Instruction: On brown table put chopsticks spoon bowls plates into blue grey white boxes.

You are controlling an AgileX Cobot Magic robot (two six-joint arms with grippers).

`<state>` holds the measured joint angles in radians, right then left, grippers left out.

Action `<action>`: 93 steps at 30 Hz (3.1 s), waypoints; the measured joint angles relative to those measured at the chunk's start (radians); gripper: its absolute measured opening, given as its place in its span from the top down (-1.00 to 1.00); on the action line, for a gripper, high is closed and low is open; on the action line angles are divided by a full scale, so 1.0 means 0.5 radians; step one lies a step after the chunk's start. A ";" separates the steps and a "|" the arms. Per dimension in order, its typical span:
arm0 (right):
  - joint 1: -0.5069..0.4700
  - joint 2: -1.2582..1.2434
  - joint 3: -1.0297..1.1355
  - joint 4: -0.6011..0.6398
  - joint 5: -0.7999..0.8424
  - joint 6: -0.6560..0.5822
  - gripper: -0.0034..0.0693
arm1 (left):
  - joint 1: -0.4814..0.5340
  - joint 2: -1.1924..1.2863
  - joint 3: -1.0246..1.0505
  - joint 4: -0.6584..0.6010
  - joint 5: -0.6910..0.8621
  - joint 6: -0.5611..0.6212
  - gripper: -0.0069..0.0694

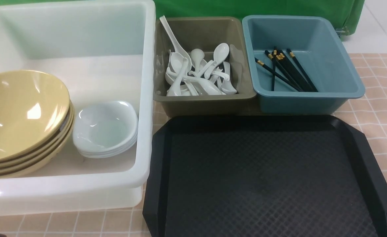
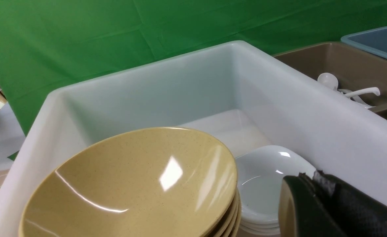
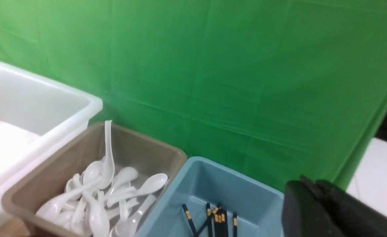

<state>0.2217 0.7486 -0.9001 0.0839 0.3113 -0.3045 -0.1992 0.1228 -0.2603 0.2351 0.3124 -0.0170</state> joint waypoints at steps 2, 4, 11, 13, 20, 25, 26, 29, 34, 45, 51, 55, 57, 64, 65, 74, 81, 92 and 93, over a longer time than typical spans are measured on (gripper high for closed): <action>0.000 -0.264 0.410 0.000 -0.229 -0.003 0.79 | 0.000 0.000 0.000 0.000 0.000 0.000 0.81; 0.000 -0.491 0.851 0.000 -0.457 0.024 0.79 | 0.000 0.000 0.000 0.000 0.000 0.000 0.81; 0.000 -0.953 1.623 0.000 -0.745 0.031 0.79 | 0.000 0.000 0.000 0.000 0.000 0.000 0.81; 0.000 -1.022 1.735 0.000 -0.760 0.049 0.79 | 0.000 0.000 0.000 0.000 0.000 0.000 0.81; 0.000 -1.081 1.854 0.000 -0.682 0.115 0.79 | 0.000 0.000 0.000 0.000 0.000 0.002 0.81; -0.037 -1.129 1.857 0.000 -0.538 0.257 0.79 | 0.000 0.000 0.000 0.000 0.001 0.002 0.81; -0.072 -1.158 1.857 0.000 -0.509 0.318 0.79 | 0.000 0.000 0.000 0.000 0.001 0.002 0.81; -0.229 -1.237 1.857 -0.078 -0.435 0.472 0.79 | 0.000 0.000 0.000 0.000 0.001 0.002 0.81; -0.417 -1.454 1.857 -0.312 -0.199 0.777 0.79 | 0.000 0.000 0.000 0.000 0.004 0.002 0.81; -0.479 -1.520 1.857 -0.353 -0.011 0.863 0.78 | 0.000 0.000 0.000 0.000 0.015 0.002 0.81; -0.480 -1.520 1.857 -0.353 -0.011 0.863 0.77 | 0.000 0.000 0.000 0.000 0.015 0.000 0.81; -0.481 -1.520 1.857 -0.353 -0.011 0.863 0.77 | 0.000 0.000 0.000 0.000 0.015 0.000 0.81; -0.481 -1.520 1.857 -0.353 -0.011 0.863 0.76 | 0.000 0.000 0.000 0.000 0.015 0.000 0.81; -0.481 -1.520 1.857 -0.353 -0.011 0.863 0.75 | 0.000 -0.002 0.008 0.000 0.013 0.000 0.81; -0.481 -1.520 1.857 -0.353 -0.011 0.863 0.75 | 0.007 -0.013 0.018 0.000 0.008 0.000 0.81; -0.481 -1.520 1.857 -0.353 -0.011 0.863 0.72 | 0.449 -0.272 0.197 -0.296 -0.019 -0.079 0.81; -0.481 -1.520 1.857 -0.353 -0.011 0.863 0.70 | 0.582 -0.274 0.545 -0.768 -0.159 0.122 0.81; -0.481 -1.521 1.857 -0.356 -0.006 0.863 0.66 | 0.562 -0.274 0.567 -1.145 0.077 0.711 0.81; -0.481 -1.521 1.857 -0.356 -0.006 0.863 0.66 | 0.560 -0.274 0.567 -1.143 0.079 0.716 0.81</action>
<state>-0.0188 -0.0120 0.0286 -0.0939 0.3081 0.1268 0.0810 -0.0142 0.0232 -0.3366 0.3521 0.3411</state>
